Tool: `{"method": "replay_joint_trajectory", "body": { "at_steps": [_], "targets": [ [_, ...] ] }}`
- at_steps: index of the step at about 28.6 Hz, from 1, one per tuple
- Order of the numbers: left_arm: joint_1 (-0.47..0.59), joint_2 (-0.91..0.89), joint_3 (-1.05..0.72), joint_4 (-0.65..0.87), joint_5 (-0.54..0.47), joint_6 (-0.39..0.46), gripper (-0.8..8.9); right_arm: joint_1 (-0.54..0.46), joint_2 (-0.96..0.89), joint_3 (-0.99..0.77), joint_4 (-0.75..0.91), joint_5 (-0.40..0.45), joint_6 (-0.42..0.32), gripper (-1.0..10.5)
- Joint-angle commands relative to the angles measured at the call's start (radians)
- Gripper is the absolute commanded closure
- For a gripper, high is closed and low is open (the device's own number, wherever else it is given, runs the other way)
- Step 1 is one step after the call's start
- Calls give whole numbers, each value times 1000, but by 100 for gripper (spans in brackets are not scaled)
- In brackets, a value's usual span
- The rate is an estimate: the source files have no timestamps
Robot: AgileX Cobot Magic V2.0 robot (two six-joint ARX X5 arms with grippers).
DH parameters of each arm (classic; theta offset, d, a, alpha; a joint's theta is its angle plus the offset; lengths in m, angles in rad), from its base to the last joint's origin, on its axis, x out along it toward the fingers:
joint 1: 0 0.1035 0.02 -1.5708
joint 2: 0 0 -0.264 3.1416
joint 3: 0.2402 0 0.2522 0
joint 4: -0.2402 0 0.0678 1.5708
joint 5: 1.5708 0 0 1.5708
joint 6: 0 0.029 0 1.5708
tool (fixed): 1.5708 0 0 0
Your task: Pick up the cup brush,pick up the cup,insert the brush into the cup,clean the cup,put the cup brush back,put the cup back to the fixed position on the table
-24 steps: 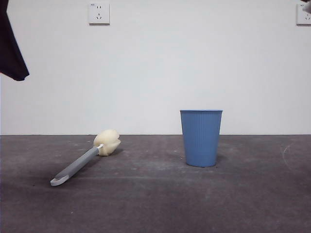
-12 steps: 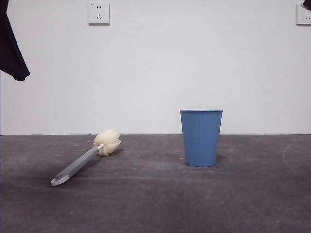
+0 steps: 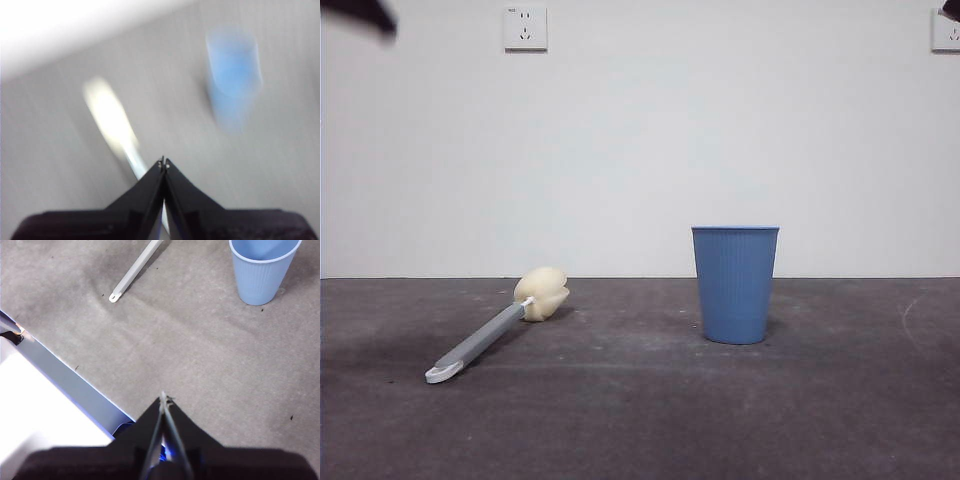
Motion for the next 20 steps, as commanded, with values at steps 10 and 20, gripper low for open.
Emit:
{"method": "replay_joint_trajectory", "body": {
  "at_steps": [10, 20],
  "targets": [
    [390, -306, -139, 302, -2, 136, 817, 1, -2, -1, 2, 3, 10, 946],
    [437, -499, -587, 552, -3, -36, 817, 1, -2, -1, 2, 3, 10, 946]
  ]
}}
